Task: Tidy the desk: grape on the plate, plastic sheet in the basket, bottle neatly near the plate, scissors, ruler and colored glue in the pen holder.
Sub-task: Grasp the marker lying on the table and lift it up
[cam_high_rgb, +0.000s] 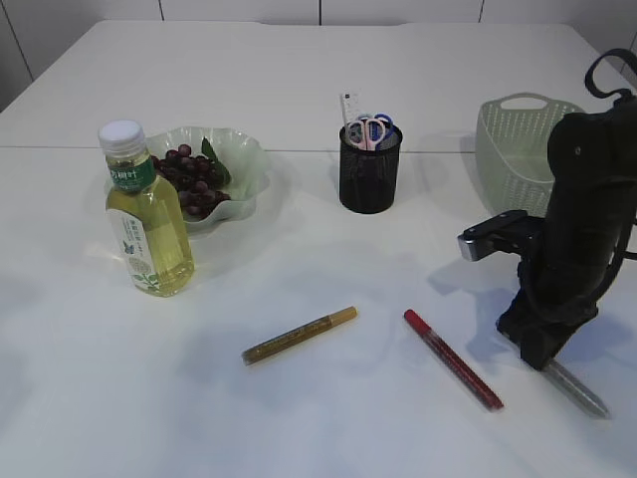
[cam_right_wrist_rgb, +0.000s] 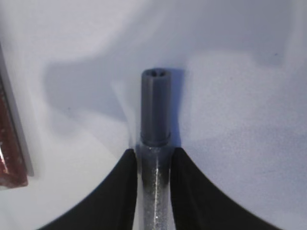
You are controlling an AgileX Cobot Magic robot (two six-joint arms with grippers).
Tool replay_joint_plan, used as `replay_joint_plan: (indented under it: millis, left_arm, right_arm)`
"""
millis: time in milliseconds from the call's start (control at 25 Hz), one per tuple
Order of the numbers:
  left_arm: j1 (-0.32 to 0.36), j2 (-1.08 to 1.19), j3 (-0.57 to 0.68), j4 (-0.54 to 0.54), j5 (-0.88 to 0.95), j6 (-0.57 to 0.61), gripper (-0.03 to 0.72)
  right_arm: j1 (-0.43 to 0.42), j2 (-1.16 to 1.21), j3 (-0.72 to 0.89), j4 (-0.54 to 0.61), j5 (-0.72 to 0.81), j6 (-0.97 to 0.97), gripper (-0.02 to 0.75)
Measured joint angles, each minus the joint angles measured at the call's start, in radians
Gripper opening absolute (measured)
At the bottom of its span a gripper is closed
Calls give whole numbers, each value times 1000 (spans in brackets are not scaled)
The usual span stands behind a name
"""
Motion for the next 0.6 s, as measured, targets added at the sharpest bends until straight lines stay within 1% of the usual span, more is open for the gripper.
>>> replay_joint_plan:
  millis: [120,280,440,520,600]
  left_arm:
    - [0,0,0,0,0,0,435]
    - [0,0,0,0,0,0,434]
    - [0,0,0,0,0,0,434]
    - [0,0,0,0,0,0,434]
    - [0,0,0,0,0,0,434]
  right_arm:
    - [0,0,0,0,0,22,204]
    - [0,0,0,0,0,39,135]
    - [0,0,-2,0,4,47,113]
    - [0,0,-16,0,36,52,112]
    - [0,2,-49,19,109,54,112]
